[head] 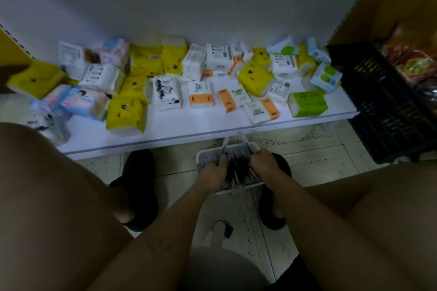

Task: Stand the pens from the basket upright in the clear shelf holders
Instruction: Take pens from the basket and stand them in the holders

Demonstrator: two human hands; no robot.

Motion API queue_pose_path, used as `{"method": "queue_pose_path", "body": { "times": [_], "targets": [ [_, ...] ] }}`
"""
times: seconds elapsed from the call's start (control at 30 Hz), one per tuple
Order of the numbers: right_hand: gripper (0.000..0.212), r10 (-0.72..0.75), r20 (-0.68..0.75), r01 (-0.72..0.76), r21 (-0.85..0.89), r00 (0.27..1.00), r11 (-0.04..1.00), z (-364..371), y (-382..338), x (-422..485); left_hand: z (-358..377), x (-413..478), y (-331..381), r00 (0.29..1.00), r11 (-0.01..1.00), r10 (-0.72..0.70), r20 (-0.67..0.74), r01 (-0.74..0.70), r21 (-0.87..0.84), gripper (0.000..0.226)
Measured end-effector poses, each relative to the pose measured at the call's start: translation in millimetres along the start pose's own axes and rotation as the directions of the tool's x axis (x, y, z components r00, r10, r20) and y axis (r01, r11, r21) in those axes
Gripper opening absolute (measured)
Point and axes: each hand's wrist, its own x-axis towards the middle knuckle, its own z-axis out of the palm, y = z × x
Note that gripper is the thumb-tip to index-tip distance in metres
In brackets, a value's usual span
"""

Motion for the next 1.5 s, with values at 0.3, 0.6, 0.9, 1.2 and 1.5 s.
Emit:
{"method": "queue_pose_path", "body": {
  "times": [0.3,0.6,0.9,1.2,1.5],
  "targets": [
    [0.021,-0.294,-0.123,0.319,0.407,0.948,0.856,-32.4,-60.8,-42.6,-46.9,-41.4,48.8,0.943,0.909,0.333,0.015,-0.317,-0.269,0.021],
    [0.013,-0.487,-0.235,0.54,0.41,0.841,0.735,-68.6,-144.5,-92.4,-106.5,-89.6,120.9,0.855,0.823,0.496,-0.155,-0.519,-0.23,0.024],
    [0.009,-0.716,-0.384,0.804,0.399,0.583,0.44,-116.8,-226.8,-158.1,-165.2,-165.3,207.2,0.594,0.598,0.734,-0.331,-0.795,-0.1,0.012],
    [0.016,-0.754,-0.517,0.914,0.249,0.405,0.32,-178.5,-295.7,-214.0,-206.8,-236.7,282.3,0.351,0.417,0.844,-0.405,-0.905,0.087,0.028],
    [0.006,-0.766,-0.576,0.955,0.236,0.285,0.177,-220.1,-346.9,-231.5,-255.8,-288.6,344.6,0.273,0.311,0.871,-0.408,-0.95,0.028,0.016]
  ]
}}
